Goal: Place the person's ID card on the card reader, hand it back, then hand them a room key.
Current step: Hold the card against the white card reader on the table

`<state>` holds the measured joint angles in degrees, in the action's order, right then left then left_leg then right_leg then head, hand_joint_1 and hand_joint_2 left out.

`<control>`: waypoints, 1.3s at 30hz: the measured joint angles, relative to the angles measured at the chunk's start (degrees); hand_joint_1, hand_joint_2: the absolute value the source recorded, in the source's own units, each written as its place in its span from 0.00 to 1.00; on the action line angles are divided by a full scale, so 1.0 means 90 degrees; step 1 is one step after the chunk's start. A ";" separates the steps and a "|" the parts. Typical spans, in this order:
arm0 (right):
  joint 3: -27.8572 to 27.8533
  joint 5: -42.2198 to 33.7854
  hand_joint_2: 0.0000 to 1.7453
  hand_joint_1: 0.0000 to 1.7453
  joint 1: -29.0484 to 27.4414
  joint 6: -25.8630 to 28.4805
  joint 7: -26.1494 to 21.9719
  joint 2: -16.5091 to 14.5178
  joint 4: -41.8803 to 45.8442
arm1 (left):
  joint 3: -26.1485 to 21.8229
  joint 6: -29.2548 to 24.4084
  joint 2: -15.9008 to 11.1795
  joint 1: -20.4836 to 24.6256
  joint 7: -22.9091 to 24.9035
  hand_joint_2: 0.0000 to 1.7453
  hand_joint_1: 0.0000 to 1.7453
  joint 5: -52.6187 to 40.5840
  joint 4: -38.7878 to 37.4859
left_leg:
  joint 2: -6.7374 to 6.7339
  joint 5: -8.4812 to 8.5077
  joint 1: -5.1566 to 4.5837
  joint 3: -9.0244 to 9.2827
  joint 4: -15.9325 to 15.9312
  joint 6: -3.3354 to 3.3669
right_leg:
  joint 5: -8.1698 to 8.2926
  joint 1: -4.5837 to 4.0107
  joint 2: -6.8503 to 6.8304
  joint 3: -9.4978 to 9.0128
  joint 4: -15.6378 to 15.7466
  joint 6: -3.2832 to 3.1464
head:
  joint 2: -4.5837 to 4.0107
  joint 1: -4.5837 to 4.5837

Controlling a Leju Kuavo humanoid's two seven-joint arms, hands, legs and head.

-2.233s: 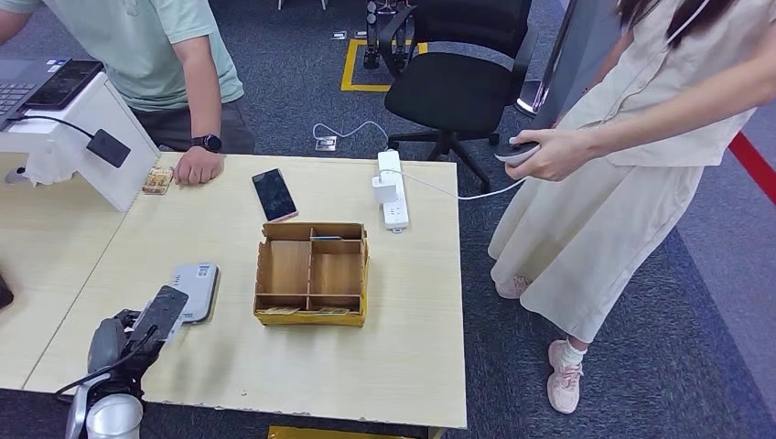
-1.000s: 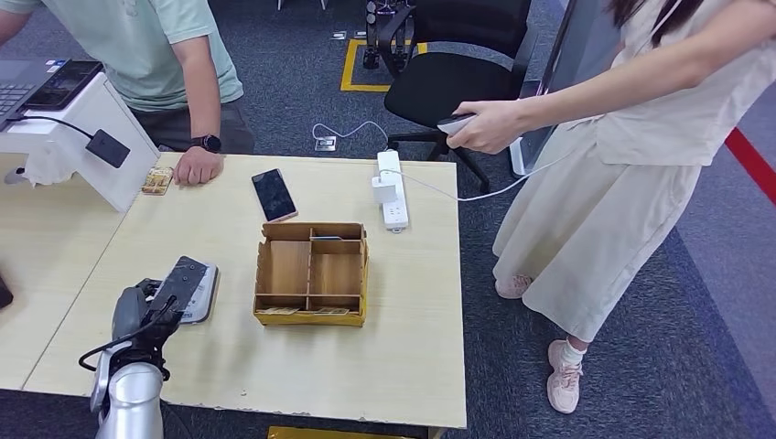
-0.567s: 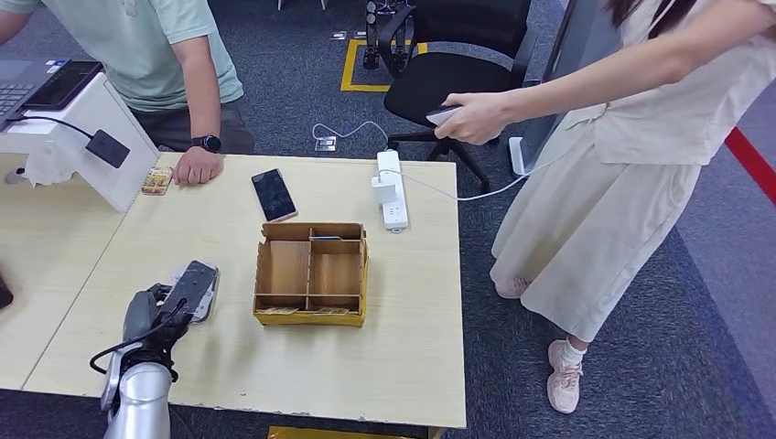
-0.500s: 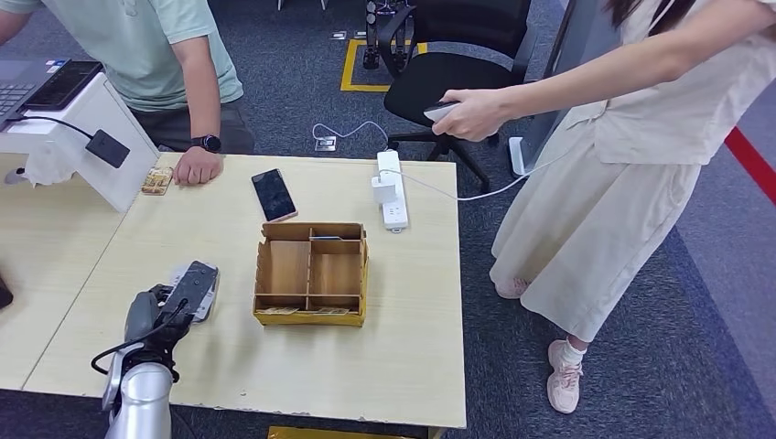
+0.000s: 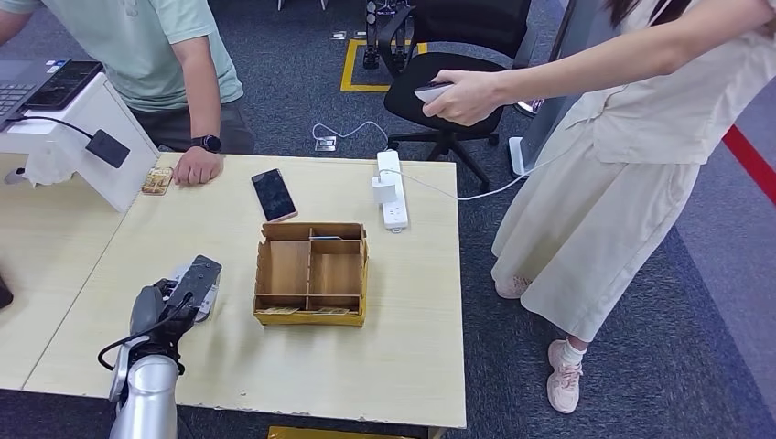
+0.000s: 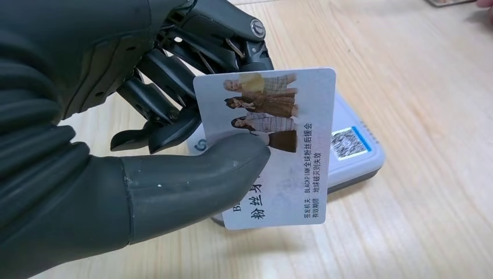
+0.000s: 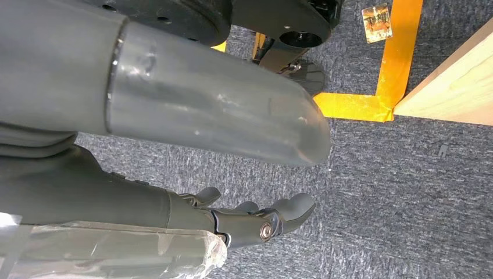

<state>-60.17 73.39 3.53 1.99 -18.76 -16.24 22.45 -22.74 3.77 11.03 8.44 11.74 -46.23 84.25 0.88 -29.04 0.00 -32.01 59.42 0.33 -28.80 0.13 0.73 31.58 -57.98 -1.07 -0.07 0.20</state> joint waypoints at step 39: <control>-0.0188 0.0219 0.00 0.00 -0.0059 -0.0039 0.0011 -0.0057 0.0103 | -0.0078 -0.0350 -0.0211 0.0042 0.0133 1.00 1.00 -0.0072 0.0054 | 0.0001 0.0000 0.0000 -0.0003 -0.0001 0.0000 | 0.0000 0.0000 -0.0001 -0.0001 -0.0001 0.0000 | 0.0000 0.0000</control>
<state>-61.87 75.36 3.00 1.64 -18.67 -16.75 23.38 -23.44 0.62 9.13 8.82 12.93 -46.88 84.73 0.89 -29.04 0.00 -32.04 59.42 0.33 -28.80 0.13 0.72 31.58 -57.99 -1.07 -0.07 0.20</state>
